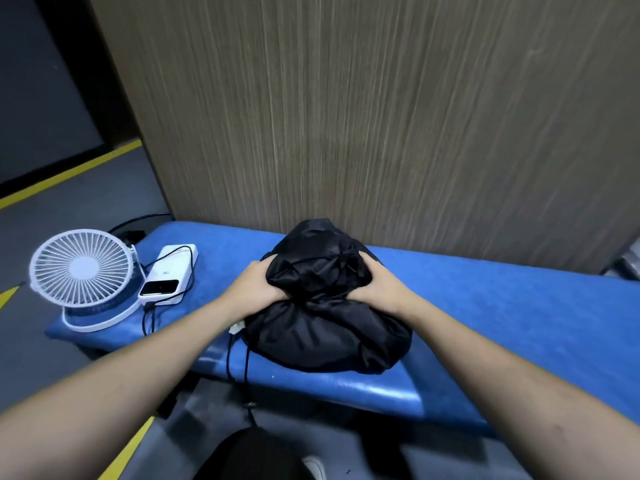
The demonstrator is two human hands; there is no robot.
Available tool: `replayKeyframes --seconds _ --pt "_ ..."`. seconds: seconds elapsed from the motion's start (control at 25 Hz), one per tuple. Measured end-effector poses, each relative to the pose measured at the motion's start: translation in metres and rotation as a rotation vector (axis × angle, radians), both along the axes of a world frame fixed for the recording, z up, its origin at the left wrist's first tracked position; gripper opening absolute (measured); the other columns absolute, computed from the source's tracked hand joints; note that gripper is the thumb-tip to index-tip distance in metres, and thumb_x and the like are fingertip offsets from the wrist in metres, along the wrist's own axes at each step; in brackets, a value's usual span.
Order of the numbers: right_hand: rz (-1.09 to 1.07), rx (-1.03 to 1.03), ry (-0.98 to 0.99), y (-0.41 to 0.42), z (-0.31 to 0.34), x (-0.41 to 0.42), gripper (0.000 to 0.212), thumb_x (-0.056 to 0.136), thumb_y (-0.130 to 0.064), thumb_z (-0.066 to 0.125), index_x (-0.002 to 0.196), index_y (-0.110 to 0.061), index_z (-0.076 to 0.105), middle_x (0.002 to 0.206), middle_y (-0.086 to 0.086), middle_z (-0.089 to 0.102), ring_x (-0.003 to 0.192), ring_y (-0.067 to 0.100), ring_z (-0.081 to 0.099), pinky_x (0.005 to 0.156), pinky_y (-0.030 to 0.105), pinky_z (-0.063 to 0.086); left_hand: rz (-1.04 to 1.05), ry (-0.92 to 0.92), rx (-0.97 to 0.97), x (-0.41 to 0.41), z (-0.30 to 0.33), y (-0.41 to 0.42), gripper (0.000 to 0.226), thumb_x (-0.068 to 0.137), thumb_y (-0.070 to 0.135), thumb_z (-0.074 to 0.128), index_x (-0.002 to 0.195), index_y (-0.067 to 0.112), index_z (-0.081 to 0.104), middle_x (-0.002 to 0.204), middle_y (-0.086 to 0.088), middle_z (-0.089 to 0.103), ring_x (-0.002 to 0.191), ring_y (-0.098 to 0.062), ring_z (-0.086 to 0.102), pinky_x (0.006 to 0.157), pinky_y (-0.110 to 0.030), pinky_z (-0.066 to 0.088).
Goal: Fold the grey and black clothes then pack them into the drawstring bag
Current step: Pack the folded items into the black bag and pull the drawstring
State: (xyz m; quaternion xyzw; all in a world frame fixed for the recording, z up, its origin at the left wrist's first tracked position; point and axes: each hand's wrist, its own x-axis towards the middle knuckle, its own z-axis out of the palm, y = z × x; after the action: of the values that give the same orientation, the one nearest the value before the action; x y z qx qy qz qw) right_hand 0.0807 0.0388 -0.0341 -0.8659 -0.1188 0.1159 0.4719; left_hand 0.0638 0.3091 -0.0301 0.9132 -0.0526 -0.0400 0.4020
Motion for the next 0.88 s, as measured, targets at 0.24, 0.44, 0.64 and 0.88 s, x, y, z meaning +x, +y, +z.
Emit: replayKeyframes --seconds 0.24,0.44,0.64,0.88 --pt "-0.098 0.118 -0.071 -0.058 0.049 -0.052 0.075 0.071 -0.023 0.083 0.137 -0.032 0.05 0.122 -0.012 0.067 0.113 0.003 0.062 0.1 0.028 0.048 -0.122 -0.12 -0.03 -0.019 0.045 -0.074 0.026 0.078 0.021 0.073 0.103 0.02 0.065 0.097 0.006 0.072 0.092 -0.006 0.066 0.075 -0.02 0.05" --pt "-0.246 0.043 -0.198 -0.178 0.107 -0.106 0.07 0.079 -0.015 0.081 0.14 -0.028 0.048 0.127 -0.009 0.064 0.116 0.006 0.061 0.103 0.029 0.046 -0.289 -0.183 -0.041 -0.032 0.093 -0.2 0.027 0.074 0.033 0.071 0.098 0.025 0.064 0.095 0.005 0.072 0.091 -0.014 0.067 0.079 -0.033 0.053" --pt "-0.441 0.018 -0.215 -0.314 0.131 -0.164 0.068 0.076 -0.017 0.082 0.134 -0.034 0.05 0.123 -0.009 0.066 0.114 0.007 0.062 0.102 0.03 0.048 -0.459 -0.205 -0.063 -0.048 0.12 -0.35 0.03 0.067 0.038 0.072 0.093 0.029 0.063 0.09 0.002 0.072 0.088 -0.017 0.069 0.081 -0.042 0.058" --pt "-0.617 0.011 -0.159 -0.418 0.114 -0.203 0.075 0.06 -0.034 0.083 0.125 -0.039 0.046 0.114 -0.021 0.064 0.095 -0.02 0.056 0.092 0.013 0.047 -0.669 -0.157 -0.089 -0.044 0.098 -0.477 0.036 0.064 0.044 0.074 0.098 0.037 0.063 0.098 0.0 0.07 0.091 -0.016 0.069 0.081 -0.036 0.057"
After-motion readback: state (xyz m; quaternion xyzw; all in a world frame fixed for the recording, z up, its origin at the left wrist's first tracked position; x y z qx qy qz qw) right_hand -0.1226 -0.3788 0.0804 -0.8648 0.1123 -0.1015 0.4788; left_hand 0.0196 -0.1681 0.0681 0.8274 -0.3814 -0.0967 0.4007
